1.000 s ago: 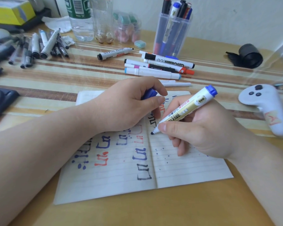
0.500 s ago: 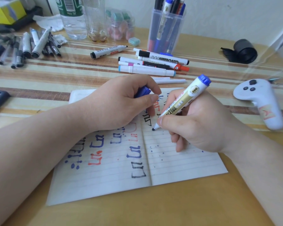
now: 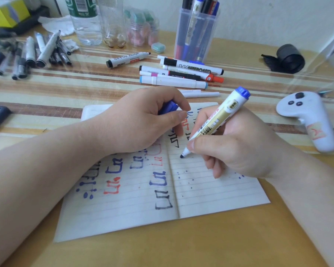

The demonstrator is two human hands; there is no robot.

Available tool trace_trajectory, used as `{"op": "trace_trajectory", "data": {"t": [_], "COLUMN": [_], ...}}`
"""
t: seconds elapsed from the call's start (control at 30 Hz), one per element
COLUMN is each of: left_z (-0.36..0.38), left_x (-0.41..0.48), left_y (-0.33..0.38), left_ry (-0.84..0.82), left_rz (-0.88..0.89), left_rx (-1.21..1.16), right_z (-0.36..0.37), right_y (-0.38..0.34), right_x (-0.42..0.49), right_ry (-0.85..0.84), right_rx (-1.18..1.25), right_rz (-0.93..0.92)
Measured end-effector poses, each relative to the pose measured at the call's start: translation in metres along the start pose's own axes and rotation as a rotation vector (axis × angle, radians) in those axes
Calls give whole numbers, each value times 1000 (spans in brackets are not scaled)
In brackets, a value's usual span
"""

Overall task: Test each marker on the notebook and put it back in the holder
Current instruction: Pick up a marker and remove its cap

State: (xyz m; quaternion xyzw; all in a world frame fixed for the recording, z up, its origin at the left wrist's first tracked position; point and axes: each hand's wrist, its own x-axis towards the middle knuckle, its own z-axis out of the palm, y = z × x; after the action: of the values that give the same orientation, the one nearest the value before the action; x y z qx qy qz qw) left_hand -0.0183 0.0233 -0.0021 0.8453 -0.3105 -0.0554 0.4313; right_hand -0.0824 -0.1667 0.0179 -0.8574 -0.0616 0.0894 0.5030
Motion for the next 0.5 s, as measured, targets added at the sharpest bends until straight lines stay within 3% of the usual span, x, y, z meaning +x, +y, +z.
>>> {"op": "trace_trajectory", "data": {"t": [0.13,0.5], "left_z": [0,0], "left_x": [1,2], "left_y": [-1,-3], "left_ry": [-5,6], "left_rz": [4,17], "left_rx": [14,14], "right_z": [1,5], "right_y": [-1,-10], "right_x": [-1,-3], "right_ry": [-39,-17], "right_rx": [72,-57], "right_rz": [-24,-14]}}
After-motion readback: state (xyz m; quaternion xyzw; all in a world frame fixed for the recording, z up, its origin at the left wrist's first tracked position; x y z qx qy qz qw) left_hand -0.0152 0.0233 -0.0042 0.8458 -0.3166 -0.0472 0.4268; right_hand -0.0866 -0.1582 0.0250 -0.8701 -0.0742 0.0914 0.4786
